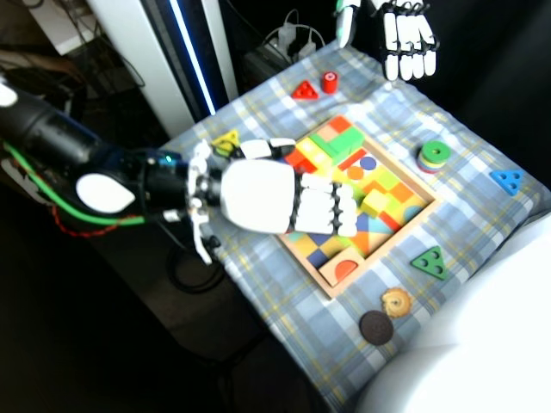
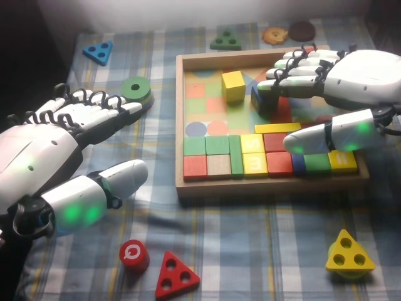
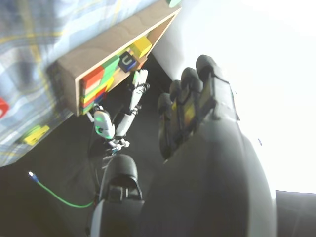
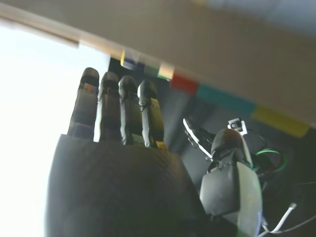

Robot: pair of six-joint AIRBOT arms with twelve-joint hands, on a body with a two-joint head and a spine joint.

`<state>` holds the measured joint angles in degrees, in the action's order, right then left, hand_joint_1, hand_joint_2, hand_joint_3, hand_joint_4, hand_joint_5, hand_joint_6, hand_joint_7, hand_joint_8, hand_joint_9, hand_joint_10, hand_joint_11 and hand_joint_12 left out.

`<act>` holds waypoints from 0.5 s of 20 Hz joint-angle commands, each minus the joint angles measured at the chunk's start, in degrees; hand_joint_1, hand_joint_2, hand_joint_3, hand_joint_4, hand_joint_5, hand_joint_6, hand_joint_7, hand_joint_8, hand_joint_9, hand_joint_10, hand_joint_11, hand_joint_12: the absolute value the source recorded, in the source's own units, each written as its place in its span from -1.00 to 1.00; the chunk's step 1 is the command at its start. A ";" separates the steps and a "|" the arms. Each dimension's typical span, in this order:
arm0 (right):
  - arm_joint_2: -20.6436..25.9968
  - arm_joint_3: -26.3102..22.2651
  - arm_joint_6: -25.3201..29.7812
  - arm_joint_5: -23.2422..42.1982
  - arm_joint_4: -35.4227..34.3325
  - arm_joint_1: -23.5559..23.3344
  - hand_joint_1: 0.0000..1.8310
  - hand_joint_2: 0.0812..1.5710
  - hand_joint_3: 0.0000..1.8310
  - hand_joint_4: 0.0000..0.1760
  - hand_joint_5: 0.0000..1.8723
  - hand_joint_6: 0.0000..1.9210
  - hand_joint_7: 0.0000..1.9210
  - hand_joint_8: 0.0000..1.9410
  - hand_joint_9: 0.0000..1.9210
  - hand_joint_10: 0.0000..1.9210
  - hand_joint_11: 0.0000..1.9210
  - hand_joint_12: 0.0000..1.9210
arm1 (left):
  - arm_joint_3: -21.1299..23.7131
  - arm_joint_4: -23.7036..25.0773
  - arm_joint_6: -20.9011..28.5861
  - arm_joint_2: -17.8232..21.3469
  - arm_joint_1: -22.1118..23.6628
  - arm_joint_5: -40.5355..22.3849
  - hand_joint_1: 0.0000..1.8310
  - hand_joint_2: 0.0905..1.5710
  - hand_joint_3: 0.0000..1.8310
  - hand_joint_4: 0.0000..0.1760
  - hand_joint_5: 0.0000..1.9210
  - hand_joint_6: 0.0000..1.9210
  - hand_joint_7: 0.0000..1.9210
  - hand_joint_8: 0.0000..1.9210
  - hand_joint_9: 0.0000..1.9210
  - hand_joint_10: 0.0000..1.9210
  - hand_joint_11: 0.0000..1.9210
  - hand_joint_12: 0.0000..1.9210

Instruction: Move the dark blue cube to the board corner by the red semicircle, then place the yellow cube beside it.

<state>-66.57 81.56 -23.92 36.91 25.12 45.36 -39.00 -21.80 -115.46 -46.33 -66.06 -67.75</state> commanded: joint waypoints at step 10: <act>-0.08 -1.18 0.50 2.16 0.56 -0.70 -1.00 0.23 -1.00 -1.00 -0.72 -1.00 -0.86 -1.00 -1.00 -1.00 -1.00 -1.00 | -0.08 1.06 0.21 -0.61 0.44 -6.30 -1.00 0.61 -1.00 -0.82 -0.73 -1.00 -0.75 -1.00 -0.82 -1.00 -1.00 -0.76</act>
<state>-66.46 80.42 -23.73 36.25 26.04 45.17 -39.03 -22.26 -115.46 -46.94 -66.06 -67.31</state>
